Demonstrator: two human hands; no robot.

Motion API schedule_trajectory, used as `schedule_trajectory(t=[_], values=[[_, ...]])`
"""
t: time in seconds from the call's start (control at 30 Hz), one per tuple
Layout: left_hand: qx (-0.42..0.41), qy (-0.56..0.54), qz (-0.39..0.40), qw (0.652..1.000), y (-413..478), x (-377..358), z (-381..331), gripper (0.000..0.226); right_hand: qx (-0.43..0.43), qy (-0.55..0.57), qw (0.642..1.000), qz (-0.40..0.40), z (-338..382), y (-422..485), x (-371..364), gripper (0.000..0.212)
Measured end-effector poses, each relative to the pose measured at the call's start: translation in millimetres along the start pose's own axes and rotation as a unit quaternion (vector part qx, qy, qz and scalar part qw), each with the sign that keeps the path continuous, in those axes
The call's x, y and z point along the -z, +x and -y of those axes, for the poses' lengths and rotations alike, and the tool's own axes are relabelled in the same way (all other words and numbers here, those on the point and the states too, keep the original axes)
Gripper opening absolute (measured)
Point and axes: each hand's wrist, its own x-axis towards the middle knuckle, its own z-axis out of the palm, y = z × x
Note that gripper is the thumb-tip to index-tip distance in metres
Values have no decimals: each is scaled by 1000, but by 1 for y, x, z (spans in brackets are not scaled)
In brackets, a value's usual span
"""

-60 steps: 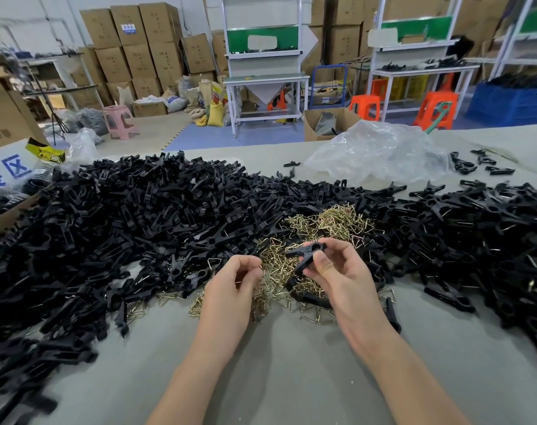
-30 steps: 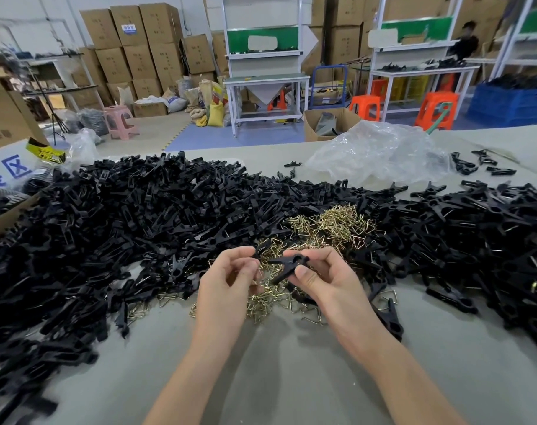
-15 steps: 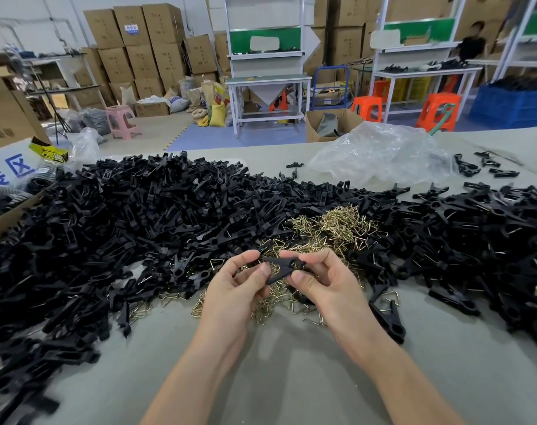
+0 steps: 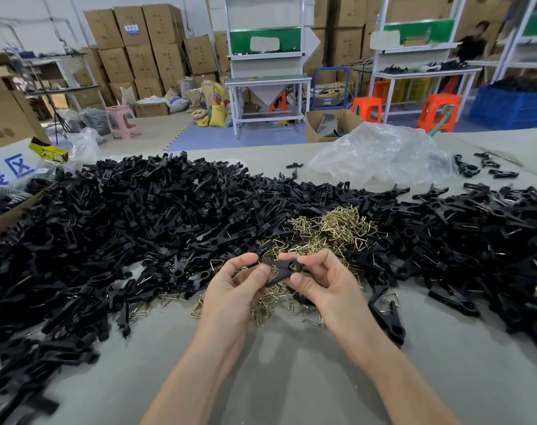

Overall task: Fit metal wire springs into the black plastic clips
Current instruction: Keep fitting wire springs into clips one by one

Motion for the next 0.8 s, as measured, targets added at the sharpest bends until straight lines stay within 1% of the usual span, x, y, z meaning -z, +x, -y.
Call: schedule_trajectory(t=[0.17,0.23,0.3,0.37,0.4,0.47,0.53,0.67,0.8], values=[[18,32,-19,999,-3,-3,7,20,17,-97,995,-2,-2,-4,-8,26],[35,44,-21,998,-5,-5,10,23,48,-179,983,5,-4,-8,-14,29],[66,32,-16,997,-7,-9,10,23,118,-284,952,2,-7,-11,-18,24],[96,-13,9,995,-8,-12,7,29,184,-352,918,10,-7,-12,-21,14],[100,-27,19,994,-8,-13,7,31,204,-379,903,19,-8,-12,-23,8],[83,-12,34,996,-10,-16,9,33,229,-430,872,37,-11,-12,-25,5],[59,14,29,998,-12,-17,12,36,230,-459,857,47,-12,-12,-26,6],[29,64,-24,997,-12,-18,18,34,215,-461,858,69,-11,-11,-24,12],[7,113,-46,992,-11,-19,22,34,214,-461,858,71,-12,-10,-23,15]])
